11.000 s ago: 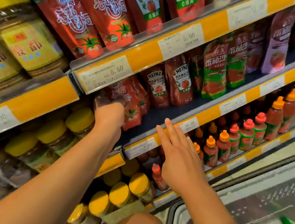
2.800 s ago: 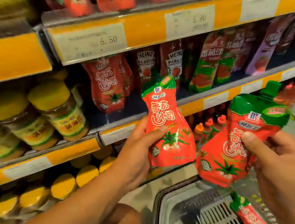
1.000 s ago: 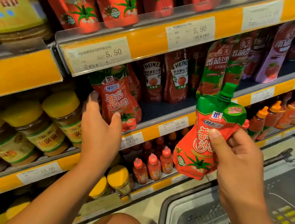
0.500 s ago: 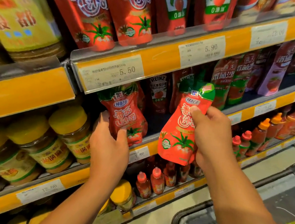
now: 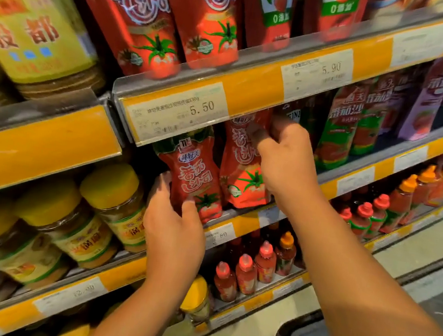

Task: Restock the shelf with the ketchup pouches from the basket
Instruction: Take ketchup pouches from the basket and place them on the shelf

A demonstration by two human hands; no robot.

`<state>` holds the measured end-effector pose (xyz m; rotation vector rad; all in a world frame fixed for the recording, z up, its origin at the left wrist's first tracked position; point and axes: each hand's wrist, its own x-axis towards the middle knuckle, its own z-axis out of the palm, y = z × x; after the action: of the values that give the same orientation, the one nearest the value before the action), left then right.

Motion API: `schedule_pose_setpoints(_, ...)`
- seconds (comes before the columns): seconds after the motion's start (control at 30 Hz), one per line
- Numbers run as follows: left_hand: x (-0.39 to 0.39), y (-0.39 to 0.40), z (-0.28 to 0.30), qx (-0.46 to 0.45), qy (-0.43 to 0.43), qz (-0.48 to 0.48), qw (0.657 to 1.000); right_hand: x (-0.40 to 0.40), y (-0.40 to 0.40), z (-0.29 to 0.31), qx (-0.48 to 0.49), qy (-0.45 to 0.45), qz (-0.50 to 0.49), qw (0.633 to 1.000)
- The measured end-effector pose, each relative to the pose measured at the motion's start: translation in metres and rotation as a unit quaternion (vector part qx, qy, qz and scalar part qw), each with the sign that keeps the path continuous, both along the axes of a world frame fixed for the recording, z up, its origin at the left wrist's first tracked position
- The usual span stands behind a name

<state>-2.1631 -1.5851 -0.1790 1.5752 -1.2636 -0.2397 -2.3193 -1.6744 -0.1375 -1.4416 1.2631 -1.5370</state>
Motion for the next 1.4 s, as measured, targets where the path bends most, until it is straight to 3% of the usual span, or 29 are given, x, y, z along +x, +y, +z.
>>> schedule_pose_setpoints(0.37, -0.006, 0.005, -0.004, 0.001, 0.034, 0.013, 0.999, -0.007, -0.005, -0.013, -0.051, 0.043, -0.003, 0.998)
schedule_pose_setpoints(0.5, -0.007, 0.003, -0.006, -0.005, 0.025, 0.018, 1.000, -0.007, -0.007, -0.021, -0.048, 0.001, -0.051, 0.998)
schedule_pose_setpoints(0.77, -0.006, -0.002, -0.002, -0.014, 0.040, 0.025, 0.999, 0.019, -0.012, -0.023, 0.040, -0.065, 0.033, 0.996)
schedule_pose_setpoints(1.1, -0.004, 0.000, -0.002, -0.007, 0.038, 0.012, 0.999, -0.010, 0.002, -0.045, 0.126, 0.188, -0.002, 0.974)
schedule_pose_setpoints(1.4, -0.002, -0.004, -0.002, -0.013, 0.037, 0.016, 0.999, 0.014, -0.012, -0.043, 0.080, 0.242, -0.055, 0.965)
